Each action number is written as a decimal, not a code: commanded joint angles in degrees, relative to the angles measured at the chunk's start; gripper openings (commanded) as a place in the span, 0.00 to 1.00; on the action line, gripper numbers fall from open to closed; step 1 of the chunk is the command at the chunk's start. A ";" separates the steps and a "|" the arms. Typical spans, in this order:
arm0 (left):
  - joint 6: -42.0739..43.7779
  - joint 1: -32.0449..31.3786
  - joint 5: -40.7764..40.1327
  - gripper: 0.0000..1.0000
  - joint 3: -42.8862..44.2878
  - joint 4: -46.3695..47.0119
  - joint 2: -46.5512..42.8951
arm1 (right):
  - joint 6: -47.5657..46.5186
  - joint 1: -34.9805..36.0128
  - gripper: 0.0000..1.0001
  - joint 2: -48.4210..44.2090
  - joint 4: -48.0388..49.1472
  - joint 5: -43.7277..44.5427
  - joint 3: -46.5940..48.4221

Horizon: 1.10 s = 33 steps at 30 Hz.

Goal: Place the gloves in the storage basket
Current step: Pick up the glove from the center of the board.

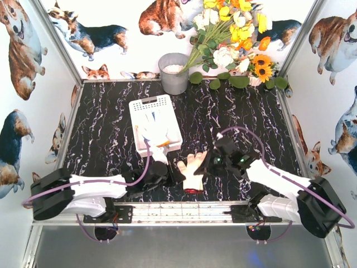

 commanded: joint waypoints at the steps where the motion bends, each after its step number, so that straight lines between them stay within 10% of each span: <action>1: 7.00 -0.12 -3.01 0.00 4.84 -7.25 -4.59 | -5.20 -0.03 0.00 -2.33 -8.90 2.97 8.37; 6: 7.80 0.25 -1.63 0.02 6.37 -9.90 -6.82 | -7.71 -0.03 0.00 -2.59 -13.89 2.36 16.13; 21: 9.64 4.67 5.99 0.79 2.93 1.60 -20.87 | -9.30 -0.12 0.00 -5.72 -21.87 -5.23 28.97; 33: 3.25 10.63 17.56 0.87 6.35 7.68 -17.30 | -3.81 -0.12 0.00 -10.13 -16.30 -7.82 30.74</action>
